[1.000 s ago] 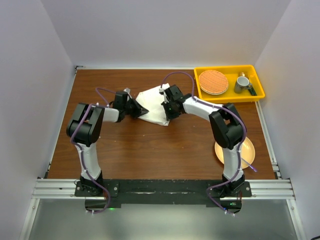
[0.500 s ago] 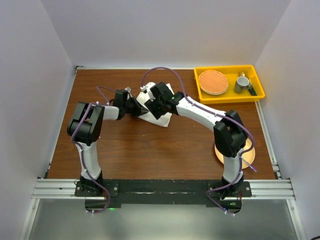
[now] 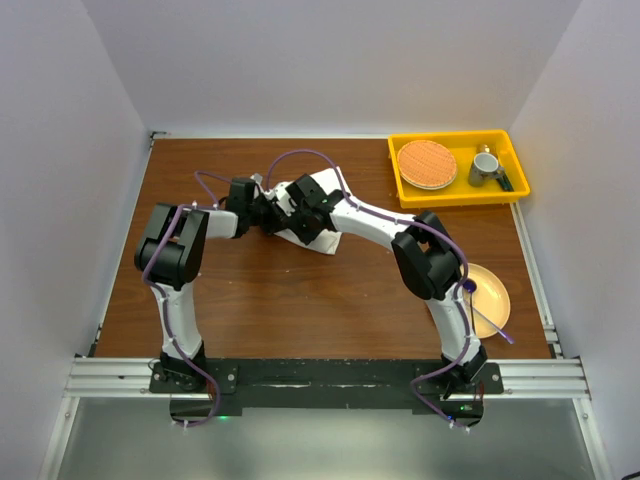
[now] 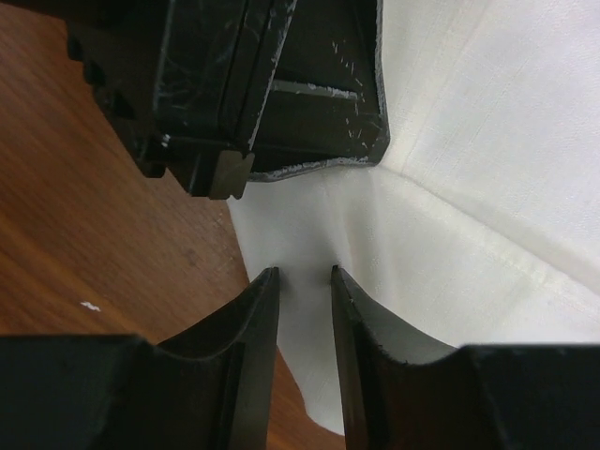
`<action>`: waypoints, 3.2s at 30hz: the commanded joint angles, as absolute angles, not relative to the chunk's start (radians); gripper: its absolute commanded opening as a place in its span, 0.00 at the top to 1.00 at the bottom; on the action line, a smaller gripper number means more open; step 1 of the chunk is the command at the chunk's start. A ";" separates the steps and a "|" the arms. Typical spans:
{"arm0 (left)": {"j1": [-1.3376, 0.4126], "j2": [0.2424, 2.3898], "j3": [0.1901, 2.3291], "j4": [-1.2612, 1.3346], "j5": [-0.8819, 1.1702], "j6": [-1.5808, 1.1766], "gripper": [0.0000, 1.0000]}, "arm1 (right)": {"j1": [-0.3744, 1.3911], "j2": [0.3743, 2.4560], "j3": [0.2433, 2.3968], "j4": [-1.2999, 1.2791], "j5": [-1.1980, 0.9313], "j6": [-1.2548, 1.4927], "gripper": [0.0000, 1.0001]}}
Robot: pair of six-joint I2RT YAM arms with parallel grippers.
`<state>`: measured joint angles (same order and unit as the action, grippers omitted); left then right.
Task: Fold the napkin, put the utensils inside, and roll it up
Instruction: Roll the napkin with the utensil
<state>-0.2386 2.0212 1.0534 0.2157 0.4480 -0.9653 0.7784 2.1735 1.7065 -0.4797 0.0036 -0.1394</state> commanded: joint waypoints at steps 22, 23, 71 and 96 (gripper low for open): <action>-0.210 2.037 1.038 -0.036 0.367 -0.838 1.00 | 0.775 2.215 1.511 -0.338 -0.023 -0.079 0.65; -0.209 2.020 1.048 -0.050 0.361 -0.824 1.00 | 0.775 2.212 1.499 -0.330 -0.034 -0.063 0.68; -0.103 1.716 0.761 0.009 0.308 -0.904 0.85 | 0.715 2.209 1.344 0.051 -0.638 0.480 0.92; -0.115 1.635 0.801 -0.265 0.328 -0.810 1.00 | 0.944 1.993 1.557 -0.364 -0.030 0.210 0.28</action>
<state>-0.1143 1.6211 0.7765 -0.1684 0.3470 -0.8261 0.8249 2.0121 1.4849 -0.3447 -0.2157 0.2626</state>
